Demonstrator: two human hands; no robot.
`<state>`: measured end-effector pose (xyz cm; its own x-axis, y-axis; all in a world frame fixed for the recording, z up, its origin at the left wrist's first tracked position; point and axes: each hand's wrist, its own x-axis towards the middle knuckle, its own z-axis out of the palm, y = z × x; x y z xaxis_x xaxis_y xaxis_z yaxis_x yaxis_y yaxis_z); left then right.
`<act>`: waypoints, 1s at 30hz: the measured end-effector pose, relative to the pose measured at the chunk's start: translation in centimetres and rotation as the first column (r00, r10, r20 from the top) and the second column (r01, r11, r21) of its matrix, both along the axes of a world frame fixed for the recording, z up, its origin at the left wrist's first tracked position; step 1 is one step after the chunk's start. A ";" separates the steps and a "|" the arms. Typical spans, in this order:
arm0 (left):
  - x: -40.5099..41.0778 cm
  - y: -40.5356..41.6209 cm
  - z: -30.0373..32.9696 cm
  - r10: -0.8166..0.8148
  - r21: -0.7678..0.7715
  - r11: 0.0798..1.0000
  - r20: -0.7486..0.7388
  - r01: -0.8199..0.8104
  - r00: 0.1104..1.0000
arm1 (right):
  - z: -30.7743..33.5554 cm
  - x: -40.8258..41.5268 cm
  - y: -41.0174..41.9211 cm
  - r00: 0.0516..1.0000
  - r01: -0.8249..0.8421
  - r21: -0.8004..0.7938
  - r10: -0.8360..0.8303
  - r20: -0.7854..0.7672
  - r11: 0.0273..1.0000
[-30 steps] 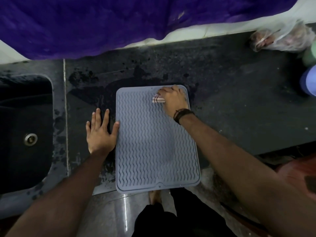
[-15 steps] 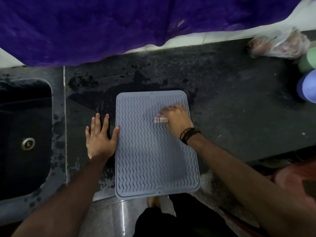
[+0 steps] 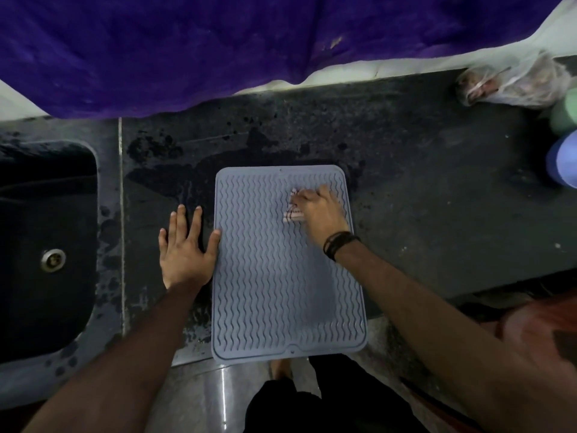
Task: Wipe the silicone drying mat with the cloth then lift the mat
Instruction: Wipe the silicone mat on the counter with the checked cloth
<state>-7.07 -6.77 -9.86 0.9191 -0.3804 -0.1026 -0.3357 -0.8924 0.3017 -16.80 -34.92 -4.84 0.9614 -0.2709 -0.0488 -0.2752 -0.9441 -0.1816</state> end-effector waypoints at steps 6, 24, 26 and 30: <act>0.1 0.0 -0.1 -0.004 0.001 1.000 0.001 0.004 1.000 | 0.3 -2.5 0.0 1.000 -0.003 0.097 0.000 0.030 0.995; 0.1 0.1 -0.1 -0.007 0.019 1.000 -0.007 0.007 1.000 | 0.1 -5.5 0.8 0.997 0.063 0.020 -0.064 0.042 0.998; 0.1 0.1 -0.2 -0.009 0.029 1.000 -0.006 0.009 1.000 | 0.1 -7.3 2.0 0.998 0.055 0.011 -0.055 0.033 0.998; 0.1 0.0 -0.1 -0.010 0.031 0.999 -0.011 0.011 1.000 | 1.3 -8.5 2.2 0.999 0.034 0.045 -0.034 0.000 0.998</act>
<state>-6.98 -6.77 -9.96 0.9138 -0.3866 -0.1246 -0.3420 -0.8978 0.2776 -25.31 -32.67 -3.52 0.9516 -0.3011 -0.0612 -0.3071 -0.9249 -0.2241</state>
